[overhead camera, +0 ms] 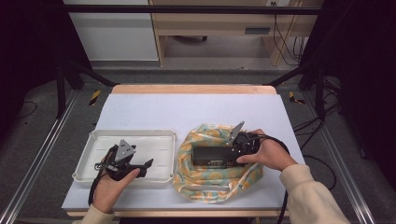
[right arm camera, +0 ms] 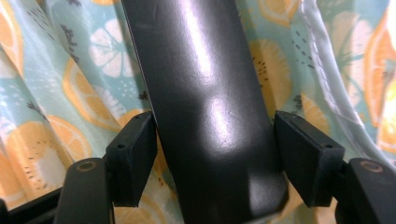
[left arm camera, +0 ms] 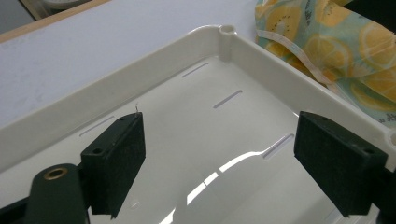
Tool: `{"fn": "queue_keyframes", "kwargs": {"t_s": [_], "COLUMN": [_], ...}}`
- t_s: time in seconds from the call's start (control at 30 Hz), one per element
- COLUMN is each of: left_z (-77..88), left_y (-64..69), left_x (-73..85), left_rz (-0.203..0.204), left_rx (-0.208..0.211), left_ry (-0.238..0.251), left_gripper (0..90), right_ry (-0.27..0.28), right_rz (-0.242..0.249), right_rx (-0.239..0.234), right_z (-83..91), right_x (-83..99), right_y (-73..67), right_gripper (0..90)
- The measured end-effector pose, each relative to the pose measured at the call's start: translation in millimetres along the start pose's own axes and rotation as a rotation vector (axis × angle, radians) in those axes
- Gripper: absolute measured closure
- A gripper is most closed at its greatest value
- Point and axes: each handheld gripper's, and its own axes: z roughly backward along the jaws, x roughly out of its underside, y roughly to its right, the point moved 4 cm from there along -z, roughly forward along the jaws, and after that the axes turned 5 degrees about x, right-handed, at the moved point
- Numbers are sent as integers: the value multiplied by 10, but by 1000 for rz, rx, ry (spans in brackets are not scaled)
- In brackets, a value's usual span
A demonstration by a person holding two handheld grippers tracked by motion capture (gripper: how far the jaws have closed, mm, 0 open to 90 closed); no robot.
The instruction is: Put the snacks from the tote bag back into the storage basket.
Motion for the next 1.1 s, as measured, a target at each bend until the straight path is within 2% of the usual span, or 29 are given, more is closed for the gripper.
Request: {"fn": "queue_keyframes", "kwargs": {"t_s": [0.03, 0.13, 0.2, 0.33, 0.6, 0.7, 1.03, 1.1], "left_z": [1, 9, 9, -7, -13, -19, -20, -22], "left_y": [1, -5, -6, 3, 5, 11, 6, 8], "left_x": [1, 4, 5, 21, 27, 27, 31, 32], "left_rz": [-1, 1, 1, -3, -5, -3, -3, -2], "left_rx": [0, 0, 0, 4, 7, 8, 8, 9], "left_ry": [-1, -1, -2, -15, -22, -21, -25, -26], "left_gripper": [168, 168, 168, 168, 168, 167, 167, 167], "right_ry": [-4, -26, -35, -26, 10, 16, 73, 75], "right_rz": [19, 5, 20, 28, 45, 63, 80, 68], "right_rx": [-2, -11, -17, -23, -28, -19, -12, -10], "right_z": [-28, -80, -107, -116, -50, -34, 59, 70], "right_x": [4, 2, 5, 13, 71, 83, 81, 82], "right_y": [9, -7, 3, 5, -6, -15, -25, -33], "right_gripper": [318, 315, 317, 334, 412, 418, 429, 430]}}
